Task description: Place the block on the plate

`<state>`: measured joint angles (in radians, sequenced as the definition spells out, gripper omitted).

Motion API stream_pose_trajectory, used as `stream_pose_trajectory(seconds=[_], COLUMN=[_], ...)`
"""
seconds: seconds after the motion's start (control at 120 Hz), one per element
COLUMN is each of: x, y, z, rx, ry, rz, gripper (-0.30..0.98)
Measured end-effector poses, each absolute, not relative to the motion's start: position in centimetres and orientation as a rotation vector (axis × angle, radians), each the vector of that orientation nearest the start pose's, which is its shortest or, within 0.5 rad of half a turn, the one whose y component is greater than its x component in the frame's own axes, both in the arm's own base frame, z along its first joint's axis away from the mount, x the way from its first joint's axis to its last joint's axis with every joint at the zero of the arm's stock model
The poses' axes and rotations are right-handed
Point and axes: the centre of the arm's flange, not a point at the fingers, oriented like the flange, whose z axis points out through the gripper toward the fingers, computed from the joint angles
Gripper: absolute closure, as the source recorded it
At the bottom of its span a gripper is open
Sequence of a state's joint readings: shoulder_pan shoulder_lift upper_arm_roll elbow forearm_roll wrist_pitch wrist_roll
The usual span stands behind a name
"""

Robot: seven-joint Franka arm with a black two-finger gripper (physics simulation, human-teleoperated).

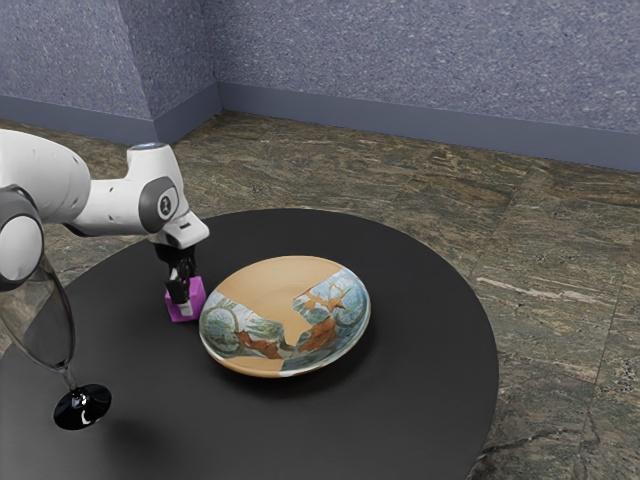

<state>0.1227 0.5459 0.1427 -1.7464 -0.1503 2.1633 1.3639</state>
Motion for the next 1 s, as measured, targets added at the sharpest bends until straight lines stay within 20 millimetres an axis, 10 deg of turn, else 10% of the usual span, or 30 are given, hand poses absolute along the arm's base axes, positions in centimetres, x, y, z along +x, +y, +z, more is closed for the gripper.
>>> stream_pose_trajectory(seconds=[0.25, 0.625, 1.0], x=[63.4, 62.6, 67.2], y=[15.9, 14.0, -1.6], z=[27.4, 43.0, 40.4], rx=[-2.831, -2.704, -2.576], ry=[1.573, 1.565, 1.801], rz=[0.039, -0.171, -0.027], gripper=[0.34, 0.33, 0.33])
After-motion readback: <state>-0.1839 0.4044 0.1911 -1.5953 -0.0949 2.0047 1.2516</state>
